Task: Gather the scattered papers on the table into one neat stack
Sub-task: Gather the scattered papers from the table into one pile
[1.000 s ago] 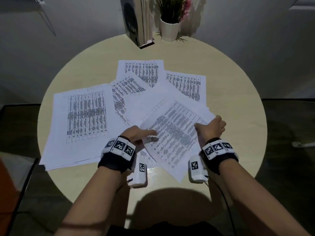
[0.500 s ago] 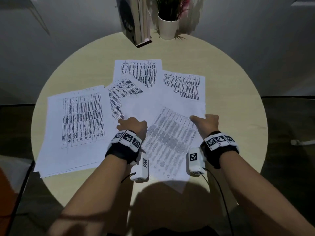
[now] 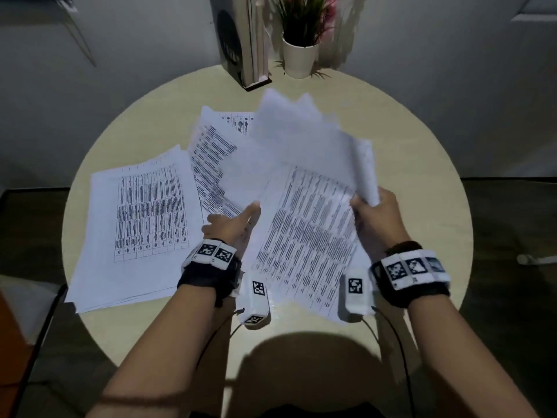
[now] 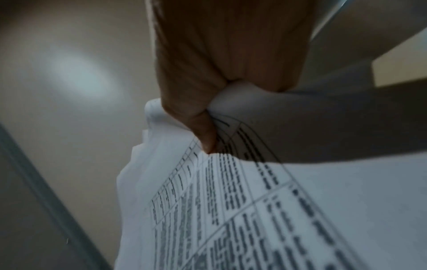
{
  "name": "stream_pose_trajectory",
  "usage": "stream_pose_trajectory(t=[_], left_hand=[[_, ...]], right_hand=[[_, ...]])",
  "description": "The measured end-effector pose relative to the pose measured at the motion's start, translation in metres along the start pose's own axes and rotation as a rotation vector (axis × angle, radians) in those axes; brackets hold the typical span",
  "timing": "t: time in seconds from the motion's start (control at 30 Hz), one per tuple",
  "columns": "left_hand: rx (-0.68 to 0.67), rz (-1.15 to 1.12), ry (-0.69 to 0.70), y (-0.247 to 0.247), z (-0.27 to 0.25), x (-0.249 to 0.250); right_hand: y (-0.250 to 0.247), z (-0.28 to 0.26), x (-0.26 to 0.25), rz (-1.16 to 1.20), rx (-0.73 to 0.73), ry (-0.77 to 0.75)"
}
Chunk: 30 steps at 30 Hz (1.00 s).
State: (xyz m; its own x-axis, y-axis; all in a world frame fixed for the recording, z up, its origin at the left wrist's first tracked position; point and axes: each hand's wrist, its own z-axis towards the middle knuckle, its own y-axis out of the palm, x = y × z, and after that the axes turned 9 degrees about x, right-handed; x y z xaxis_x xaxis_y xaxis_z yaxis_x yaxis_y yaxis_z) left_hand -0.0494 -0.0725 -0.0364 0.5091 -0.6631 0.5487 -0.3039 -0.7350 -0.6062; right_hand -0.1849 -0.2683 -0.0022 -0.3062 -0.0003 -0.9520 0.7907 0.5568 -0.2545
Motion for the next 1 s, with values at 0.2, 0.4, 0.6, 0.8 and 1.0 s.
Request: stream_pose_trajectory(t=[0.2,0.4,0.6,0.8,1.0], left_hand=[[-0.385,-0.567,0.279,-0.015,-0.027,0.029],[-0.328,-0.741,0.542,-0.04,-0.063,0.078],[-0.187,-0.758,0.665,-0.06,-0.059,0.087],[-0.218,-0.352,0.606,-0.031,-0.054,0.044],[0.036,-0.429,0.719,-0.045,-0.067,0.074]], right_hand=[[-0.04,0.007,-0.044,0.025,-0.043,-0.148],[-0.048,-0.003,-0.083,0.134,-0.004,-0.315],[-0.059,-0.011,-0.093,0.521,0.142,-0.352],[-0.012,-0.015,-0.017,0.278,0.111,-0.064],[-0.001,-0.005,-0.069,0.427,0.32,-0.214]])
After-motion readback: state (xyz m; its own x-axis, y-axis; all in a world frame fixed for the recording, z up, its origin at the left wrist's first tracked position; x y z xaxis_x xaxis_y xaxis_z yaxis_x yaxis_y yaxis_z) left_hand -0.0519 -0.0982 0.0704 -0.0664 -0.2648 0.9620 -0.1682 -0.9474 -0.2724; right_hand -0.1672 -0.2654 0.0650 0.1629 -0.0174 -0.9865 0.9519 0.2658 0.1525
